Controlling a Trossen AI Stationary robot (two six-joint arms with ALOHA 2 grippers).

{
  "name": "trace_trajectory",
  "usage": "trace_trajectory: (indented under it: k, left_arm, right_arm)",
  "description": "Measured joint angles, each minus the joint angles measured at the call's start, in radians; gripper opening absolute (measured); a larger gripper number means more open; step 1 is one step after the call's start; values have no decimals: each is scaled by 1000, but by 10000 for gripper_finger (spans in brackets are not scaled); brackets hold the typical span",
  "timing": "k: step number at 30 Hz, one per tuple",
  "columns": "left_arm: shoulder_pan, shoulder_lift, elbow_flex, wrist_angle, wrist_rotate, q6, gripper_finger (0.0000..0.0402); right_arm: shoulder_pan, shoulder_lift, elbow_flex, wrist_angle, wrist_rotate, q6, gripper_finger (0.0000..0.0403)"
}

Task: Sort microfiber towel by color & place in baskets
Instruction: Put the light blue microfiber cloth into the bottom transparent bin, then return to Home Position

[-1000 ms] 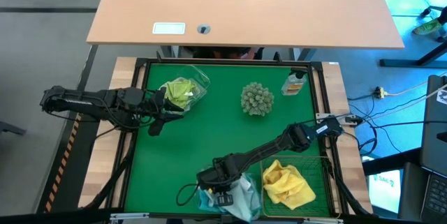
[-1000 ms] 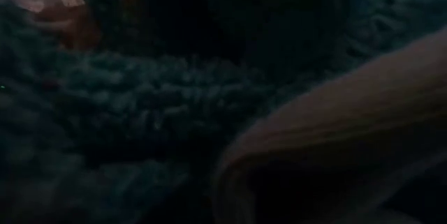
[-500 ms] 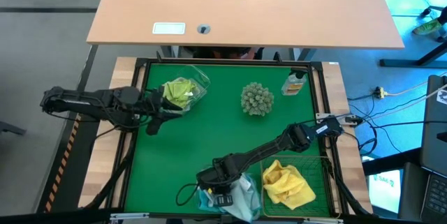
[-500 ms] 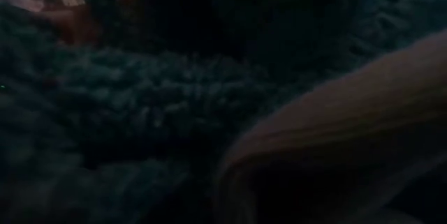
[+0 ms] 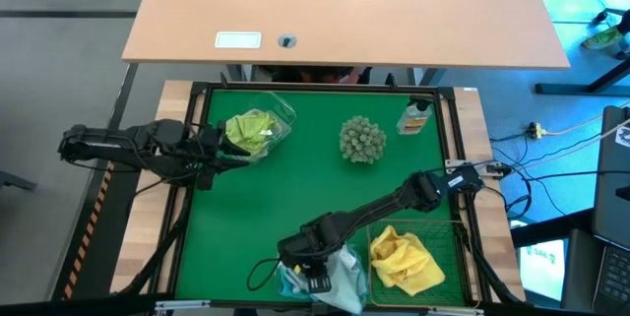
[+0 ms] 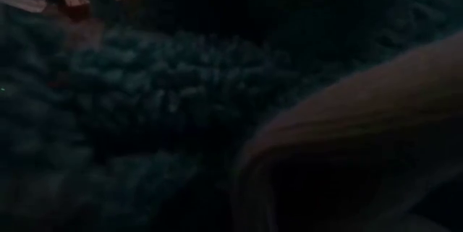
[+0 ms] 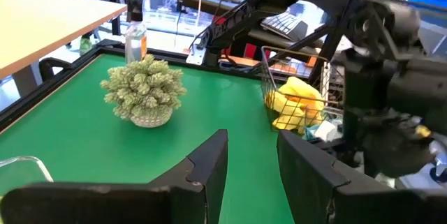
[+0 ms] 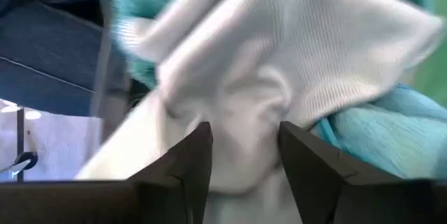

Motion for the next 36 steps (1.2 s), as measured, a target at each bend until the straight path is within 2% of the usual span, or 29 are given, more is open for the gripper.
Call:
trace_trajectory:
  k: [18,22,30,36]
  left_arm:
    - [0,-100,0,-17,0,86,119]
    - [0,-141,0,-51,-2,105,119]
    - [0,-215,0,-154,-8,149,119]
    - [0,-221,-3,-150,-8,155,119]
  right_arm:
    - [2,-222,10,-99,13,-1,167]
    - [2,-307,10,-156,75,-32,167]
    - [2,-513,11,-203,292,-146,167]
    - [2,-625,11,-223,384,-253,167]
